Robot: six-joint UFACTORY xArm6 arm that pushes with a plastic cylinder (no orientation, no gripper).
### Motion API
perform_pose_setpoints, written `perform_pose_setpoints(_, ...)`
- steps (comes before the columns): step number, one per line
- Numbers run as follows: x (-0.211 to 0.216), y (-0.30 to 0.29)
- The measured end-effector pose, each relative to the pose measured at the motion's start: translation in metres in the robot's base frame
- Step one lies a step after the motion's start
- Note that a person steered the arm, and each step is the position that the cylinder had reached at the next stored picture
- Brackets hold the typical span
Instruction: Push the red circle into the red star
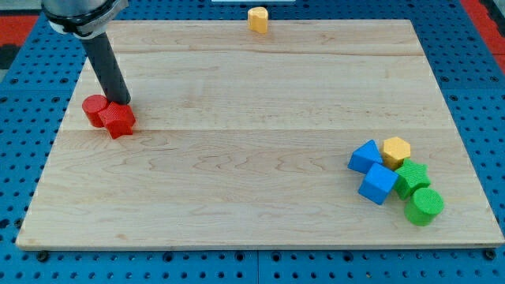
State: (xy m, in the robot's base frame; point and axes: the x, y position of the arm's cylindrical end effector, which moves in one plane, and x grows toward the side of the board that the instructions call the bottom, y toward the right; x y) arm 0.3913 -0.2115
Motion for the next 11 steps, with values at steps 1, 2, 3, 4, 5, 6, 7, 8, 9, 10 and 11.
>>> perform_pose_setpoints(1,-0.024,-0.028)
perform_pose_setpoints(2,-0.046,-0.046)
perform_pose_setpoints(3,-0.037,-0.076)
perform_pose_setpoints(4,-0.009,-0.081)
perform_pose_setpoints(5,0.03,-0.057)
perform_pose_setpoints(6,0.031,-0.016)
perform_pose_setpoints(7,0.031,0.019)
perform_pose_setpoints(8,0.062,0.019)
perform_pose_setpoints(9,0.099,0.071)
perform_pose_setpoints(10,0.12,0.107)
perform_pose_setpoints(11,0.11,0.026)
